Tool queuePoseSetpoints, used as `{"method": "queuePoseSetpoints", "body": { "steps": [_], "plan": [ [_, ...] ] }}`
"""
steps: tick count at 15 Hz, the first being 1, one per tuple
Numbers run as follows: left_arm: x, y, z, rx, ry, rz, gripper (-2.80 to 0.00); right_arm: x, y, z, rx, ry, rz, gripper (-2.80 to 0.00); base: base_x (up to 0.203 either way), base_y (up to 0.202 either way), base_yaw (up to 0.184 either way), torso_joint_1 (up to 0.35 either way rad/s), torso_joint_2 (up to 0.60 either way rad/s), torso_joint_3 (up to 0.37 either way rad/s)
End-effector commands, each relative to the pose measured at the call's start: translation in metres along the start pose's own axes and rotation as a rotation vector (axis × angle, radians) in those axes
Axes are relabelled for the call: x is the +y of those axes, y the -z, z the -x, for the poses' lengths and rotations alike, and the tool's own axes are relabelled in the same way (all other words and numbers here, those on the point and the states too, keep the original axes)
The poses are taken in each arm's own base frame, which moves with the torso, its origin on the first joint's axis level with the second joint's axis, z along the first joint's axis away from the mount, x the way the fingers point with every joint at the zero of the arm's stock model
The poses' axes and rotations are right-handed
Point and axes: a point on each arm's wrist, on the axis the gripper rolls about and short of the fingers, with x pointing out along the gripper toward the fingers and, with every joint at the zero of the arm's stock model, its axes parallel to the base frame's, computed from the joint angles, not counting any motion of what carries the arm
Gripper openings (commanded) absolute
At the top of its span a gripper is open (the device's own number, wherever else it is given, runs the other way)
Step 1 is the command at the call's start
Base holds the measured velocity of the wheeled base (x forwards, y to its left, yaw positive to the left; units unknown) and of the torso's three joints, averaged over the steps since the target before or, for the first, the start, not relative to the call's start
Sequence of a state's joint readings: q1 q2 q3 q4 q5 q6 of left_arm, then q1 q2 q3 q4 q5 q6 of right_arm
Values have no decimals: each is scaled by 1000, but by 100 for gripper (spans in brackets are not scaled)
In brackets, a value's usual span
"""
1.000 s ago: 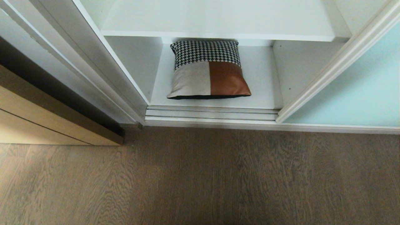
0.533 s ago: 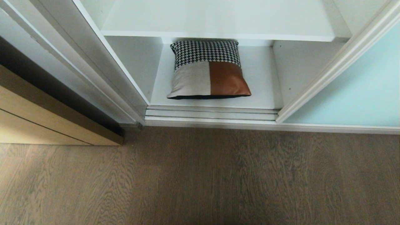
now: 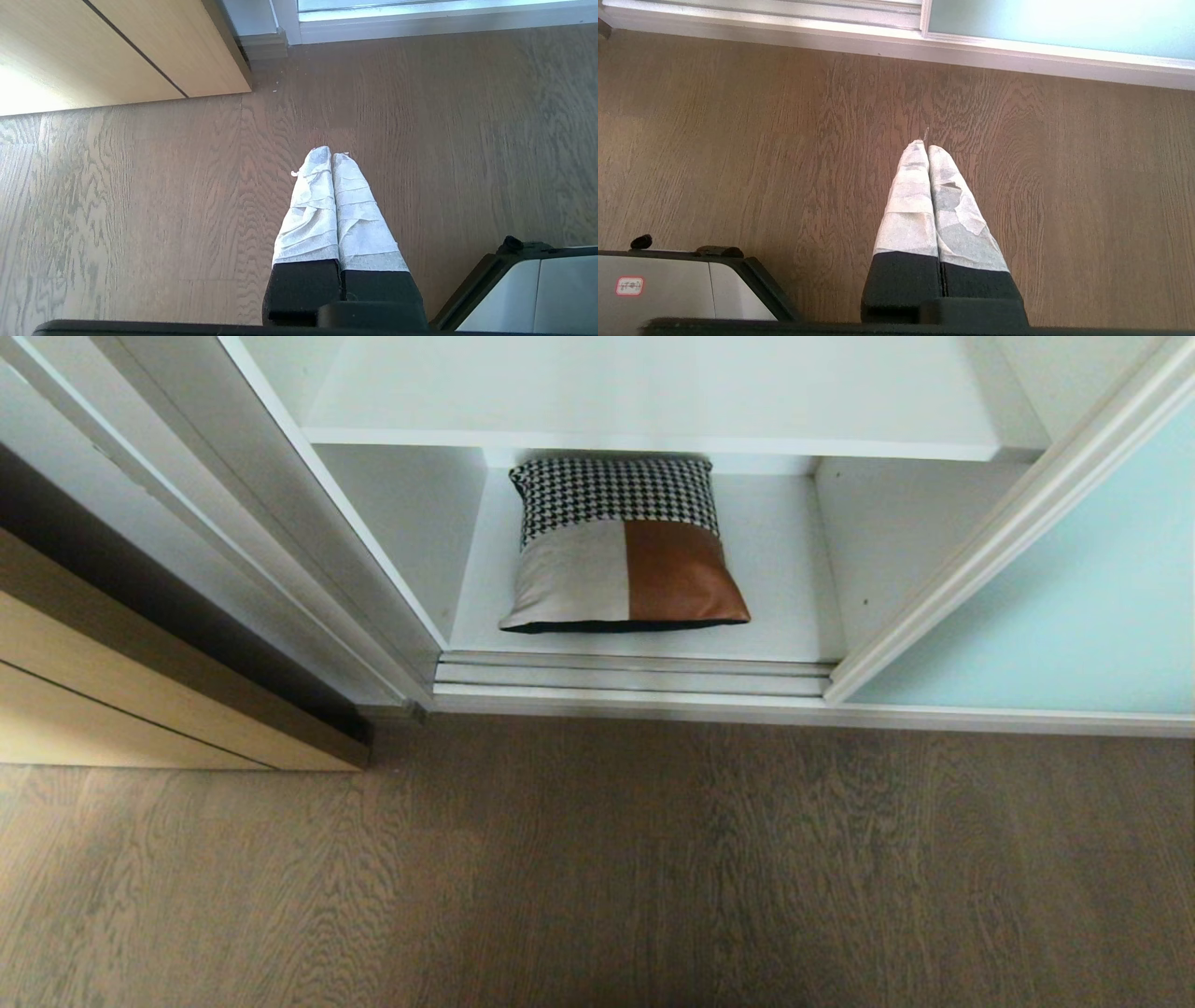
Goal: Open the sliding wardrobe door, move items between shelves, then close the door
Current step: Open the door
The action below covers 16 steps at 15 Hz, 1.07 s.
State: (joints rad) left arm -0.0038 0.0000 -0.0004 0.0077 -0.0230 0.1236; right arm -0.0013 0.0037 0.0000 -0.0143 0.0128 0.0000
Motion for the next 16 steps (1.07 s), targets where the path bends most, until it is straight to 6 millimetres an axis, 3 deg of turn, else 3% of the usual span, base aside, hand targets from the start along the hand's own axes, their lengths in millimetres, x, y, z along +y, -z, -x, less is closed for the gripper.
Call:
{"method": "queuePoseSetpoints", "body": {
  "steps": [1, 16],
  "plan": [
    [0, 0, 0, 2, 1, -1, -280, 0, 0, 0, 0, 0, 2, -280, 0, 0, 0, 0, 0, 0],
    [0, 0, 0, 0, -2, 44, -280, 0, 0, 0, 0, -1, 1, -280, 0, 0, 0, 0, 0, 0]
  ]
}}
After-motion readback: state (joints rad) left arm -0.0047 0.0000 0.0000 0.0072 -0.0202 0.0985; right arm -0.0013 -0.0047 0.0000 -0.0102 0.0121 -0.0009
